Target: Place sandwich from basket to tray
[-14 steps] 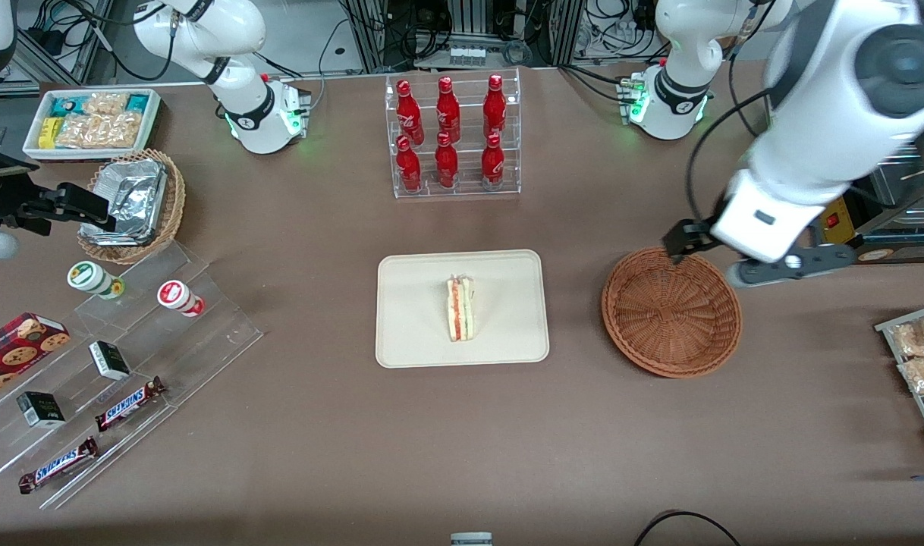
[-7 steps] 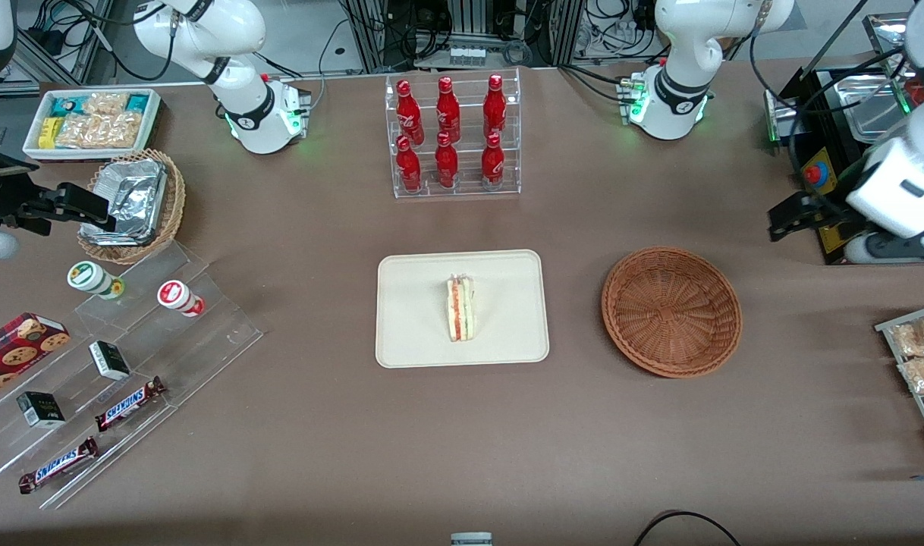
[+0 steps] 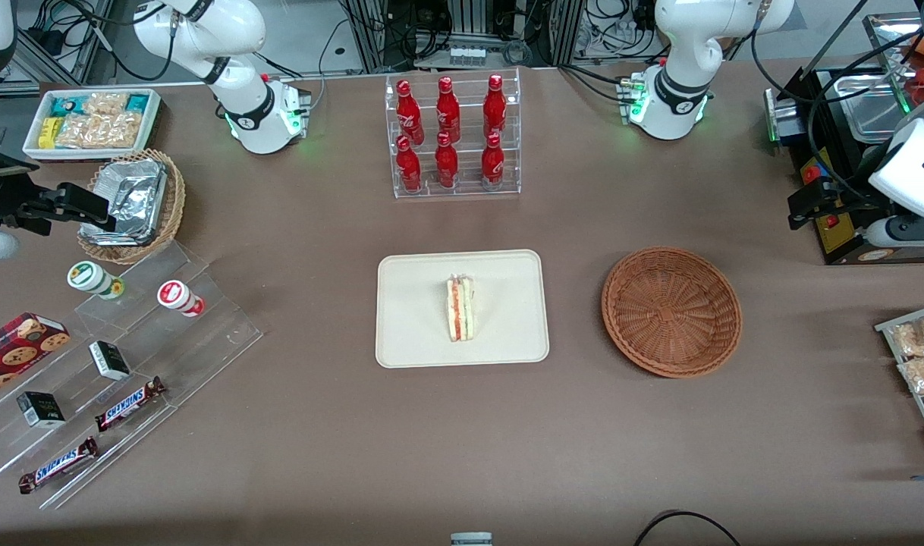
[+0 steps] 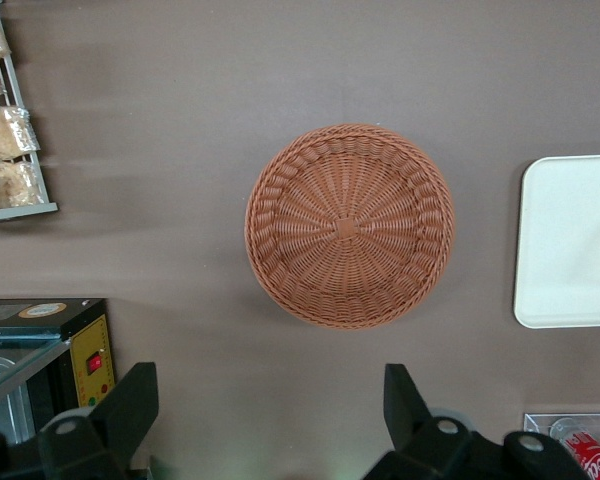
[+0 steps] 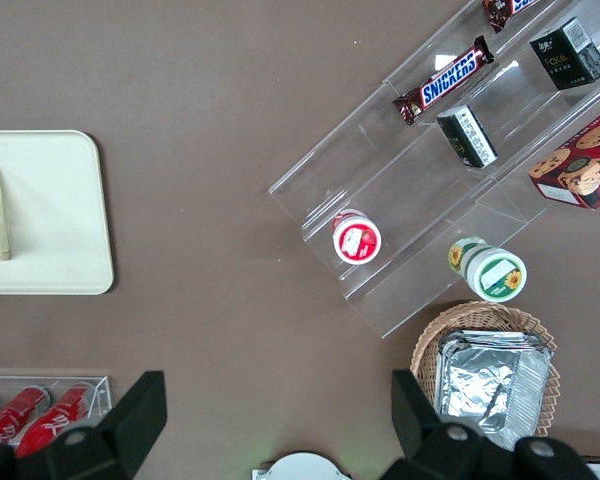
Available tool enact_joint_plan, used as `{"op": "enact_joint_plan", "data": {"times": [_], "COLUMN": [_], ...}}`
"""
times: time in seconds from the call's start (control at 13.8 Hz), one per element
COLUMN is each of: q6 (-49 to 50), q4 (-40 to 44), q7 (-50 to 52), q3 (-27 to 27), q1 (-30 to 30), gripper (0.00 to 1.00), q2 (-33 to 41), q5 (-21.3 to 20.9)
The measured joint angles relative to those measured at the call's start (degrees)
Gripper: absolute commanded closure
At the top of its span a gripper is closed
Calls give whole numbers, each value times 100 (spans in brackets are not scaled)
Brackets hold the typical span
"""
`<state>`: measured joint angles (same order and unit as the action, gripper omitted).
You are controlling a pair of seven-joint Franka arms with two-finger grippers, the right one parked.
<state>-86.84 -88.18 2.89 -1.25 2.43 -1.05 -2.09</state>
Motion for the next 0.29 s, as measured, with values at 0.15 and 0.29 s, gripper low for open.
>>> {"op": "enact_joint_plan", "data": {"times": [0.15, 0.29], "q6": [0, 0], "q4": [1, 1], "q7": [0, 0], "q3": [20, 32], "q1": [-2, -3], "gripper": [1, 1], "q2": [2, 2], "q5": [0, 0]}}
